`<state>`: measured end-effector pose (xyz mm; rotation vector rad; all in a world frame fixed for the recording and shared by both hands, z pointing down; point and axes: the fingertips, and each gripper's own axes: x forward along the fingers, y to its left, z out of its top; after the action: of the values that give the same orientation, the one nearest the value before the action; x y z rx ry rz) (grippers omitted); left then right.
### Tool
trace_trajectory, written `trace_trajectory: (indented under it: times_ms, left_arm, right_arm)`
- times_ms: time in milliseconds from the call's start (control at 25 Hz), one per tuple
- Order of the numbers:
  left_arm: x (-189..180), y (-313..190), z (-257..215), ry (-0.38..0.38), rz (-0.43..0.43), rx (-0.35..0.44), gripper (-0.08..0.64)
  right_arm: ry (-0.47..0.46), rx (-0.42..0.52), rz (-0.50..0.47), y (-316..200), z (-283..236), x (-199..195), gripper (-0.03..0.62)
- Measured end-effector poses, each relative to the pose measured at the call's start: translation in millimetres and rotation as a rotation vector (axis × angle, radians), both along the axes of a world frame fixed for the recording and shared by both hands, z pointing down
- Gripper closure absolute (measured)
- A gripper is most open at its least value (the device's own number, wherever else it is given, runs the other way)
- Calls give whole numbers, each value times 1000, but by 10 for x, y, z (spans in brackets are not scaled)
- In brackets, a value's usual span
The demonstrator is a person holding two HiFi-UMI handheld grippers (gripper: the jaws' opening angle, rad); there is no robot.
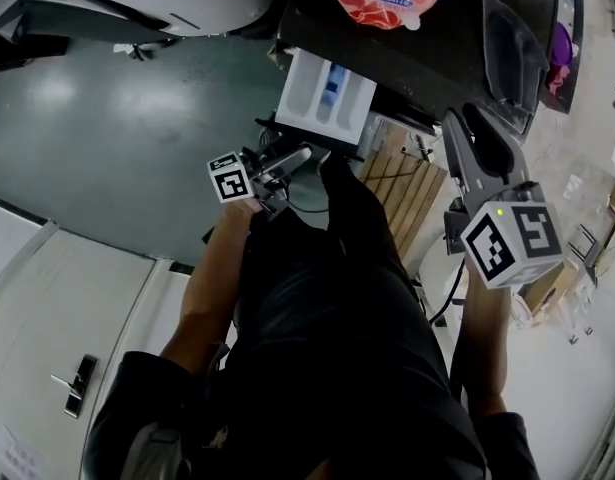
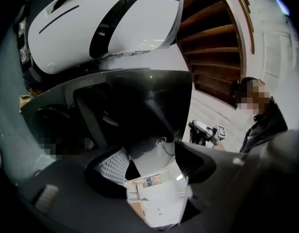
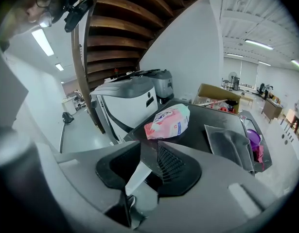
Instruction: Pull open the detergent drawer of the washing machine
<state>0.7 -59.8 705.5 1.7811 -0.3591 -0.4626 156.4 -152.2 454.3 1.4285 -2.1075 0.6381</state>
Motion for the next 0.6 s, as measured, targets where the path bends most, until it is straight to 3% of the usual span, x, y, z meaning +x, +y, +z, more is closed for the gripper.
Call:
trace_trajectory:
  times_ms: [160, 600]
  left_arm:
    - [-16, 15, -17, -3, 1, 6, 210]
    - [-299, 130, 109, -151, 69, -2, 213]
  right_arm:
    - [4, 6, 1, 108, -42, -79, 486]
    - [-11, 96, 13, 161, -348, -119, 486]
